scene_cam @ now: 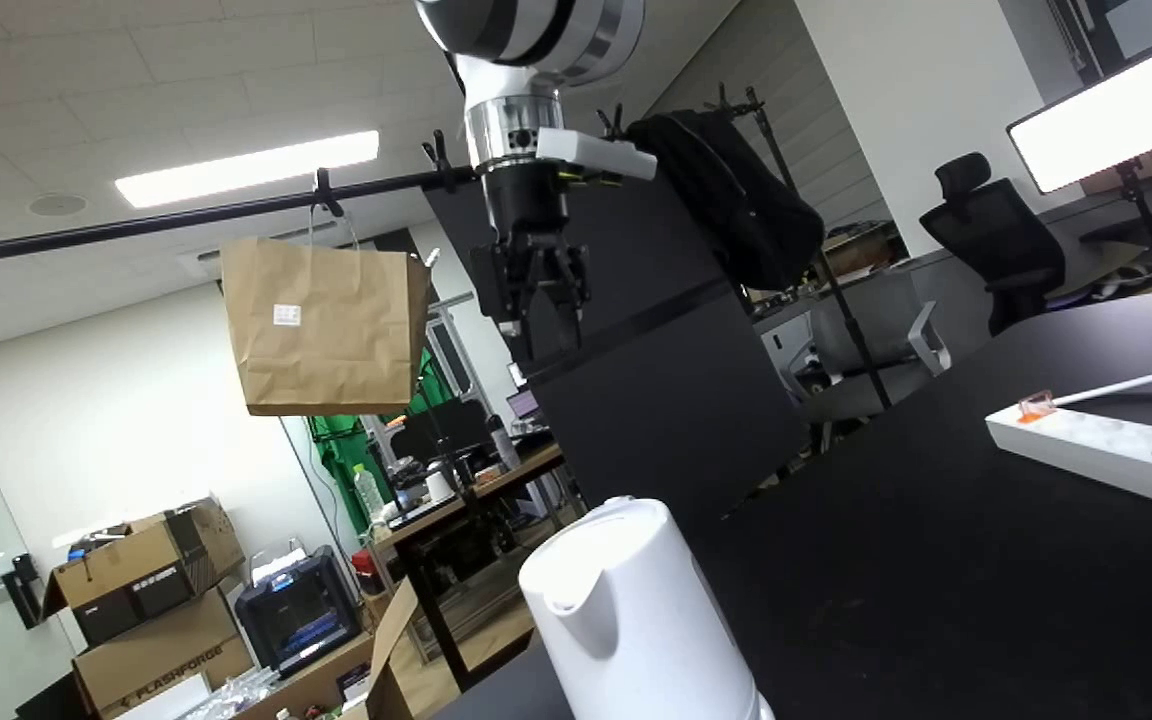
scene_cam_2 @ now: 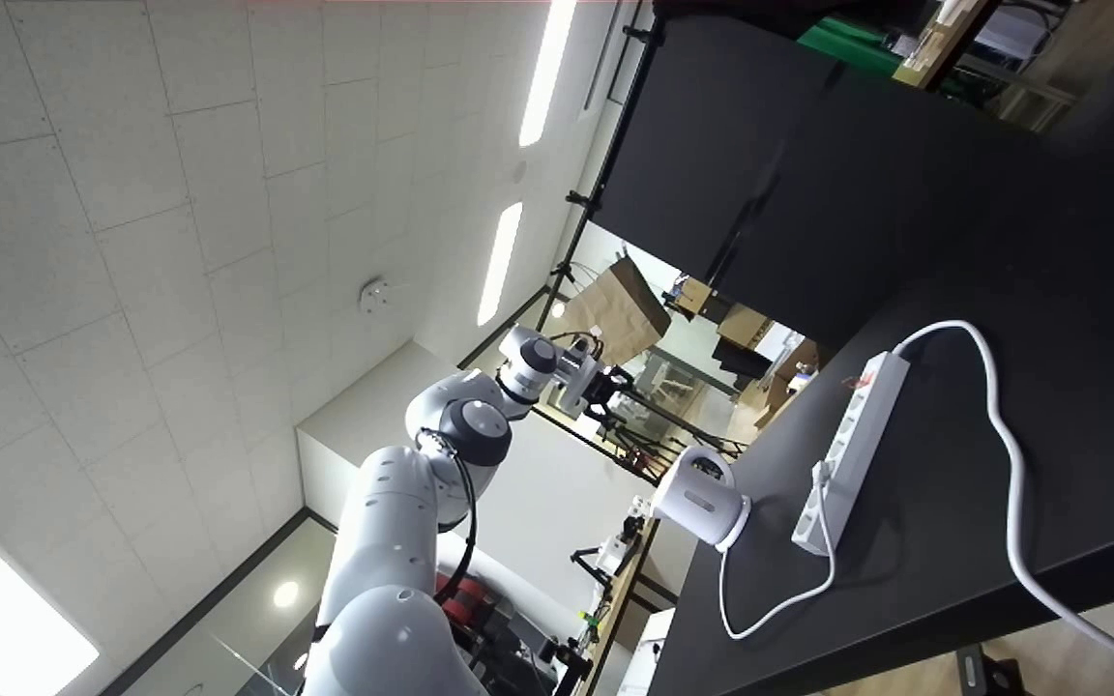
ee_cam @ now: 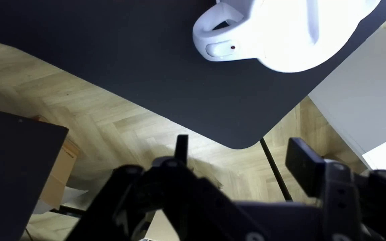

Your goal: Turn on the kettle

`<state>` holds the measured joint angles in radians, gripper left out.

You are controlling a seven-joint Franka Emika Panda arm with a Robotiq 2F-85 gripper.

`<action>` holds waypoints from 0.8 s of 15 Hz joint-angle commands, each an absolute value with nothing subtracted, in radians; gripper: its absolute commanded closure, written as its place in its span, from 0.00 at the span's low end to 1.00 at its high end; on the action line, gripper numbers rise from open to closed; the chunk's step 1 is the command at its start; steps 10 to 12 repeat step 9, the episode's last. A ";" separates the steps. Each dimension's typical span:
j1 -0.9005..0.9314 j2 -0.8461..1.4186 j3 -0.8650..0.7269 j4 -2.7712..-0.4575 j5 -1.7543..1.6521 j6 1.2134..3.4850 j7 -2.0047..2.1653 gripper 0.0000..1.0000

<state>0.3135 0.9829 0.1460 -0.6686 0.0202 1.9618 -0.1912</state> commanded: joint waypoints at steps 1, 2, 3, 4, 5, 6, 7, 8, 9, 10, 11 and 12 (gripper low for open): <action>0.328 0.953 0.111 -0.680 -0.007 1.904 -0.124 0.00; 0.328 0.951 0.106 -0.679 -0.007 1.889 -0.118 0.00; 0.318 0.978 0.128 -0.669 0.011 1.930 -0.168 0.04; 0.319 0.977 0.123 -0.669 0.009 1.922 -0.162 0.00; 0.320 0.976 0.121 -0.669 0.008 1.919 -0.159 0.00; 0.320 0.975 0.120 -0.669 0.007 1.916 -0.158 0.00; 0.320 0.975 0.120 -0.669 0.006 1.913 -0.157 0.00; 0.320 0.974 0.120 -0.669 0.005 1.912 -0.157 0.00; 0.320 0.974 0.120 -0.669 0.005 1.912 -0.157 0.00; 0.320 0.974 0.120 -0.669 0.005 1.912 -0.157 0.00; 0.320 0.974 0.120 -0.669 0.005 1.912 -0.157 0.00; 0.320 0.974 0.120 -0.669 0.005 1.912 -0.157 0.00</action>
